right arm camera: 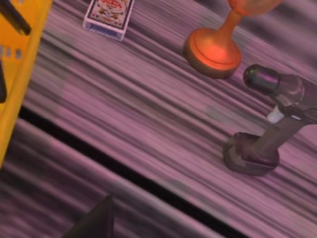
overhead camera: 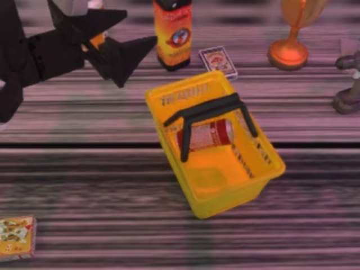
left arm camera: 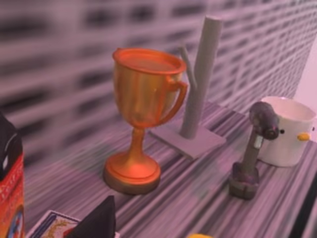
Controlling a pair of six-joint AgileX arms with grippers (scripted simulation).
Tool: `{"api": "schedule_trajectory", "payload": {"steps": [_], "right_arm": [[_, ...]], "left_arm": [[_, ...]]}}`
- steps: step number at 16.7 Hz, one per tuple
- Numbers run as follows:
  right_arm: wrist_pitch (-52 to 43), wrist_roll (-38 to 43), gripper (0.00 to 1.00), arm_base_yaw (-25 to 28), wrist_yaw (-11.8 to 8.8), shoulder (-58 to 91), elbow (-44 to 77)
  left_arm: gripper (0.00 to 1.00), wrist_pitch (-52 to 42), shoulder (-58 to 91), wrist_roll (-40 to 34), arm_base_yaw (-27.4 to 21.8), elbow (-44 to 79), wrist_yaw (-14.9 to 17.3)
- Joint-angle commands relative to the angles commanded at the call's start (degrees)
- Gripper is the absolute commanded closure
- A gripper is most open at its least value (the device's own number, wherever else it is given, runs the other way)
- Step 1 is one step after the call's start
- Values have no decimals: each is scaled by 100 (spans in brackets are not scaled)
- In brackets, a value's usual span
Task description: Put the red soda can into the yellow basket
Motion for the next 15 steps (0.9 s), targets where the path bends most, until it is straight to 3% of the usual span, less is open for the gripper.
{"api": "schedule_trajectory", "payload": {"steps": [10,15], "right_arm": [[-3702,-2635,0,1675,14,5990,5716],[-5026,-3557,0,2259,22,8043,7687]], "left_arm": [[0,-2644,-6363,49,801,-3220,-3148],[0,-3560,-8761,252,1037,-4509,-4372]]}}
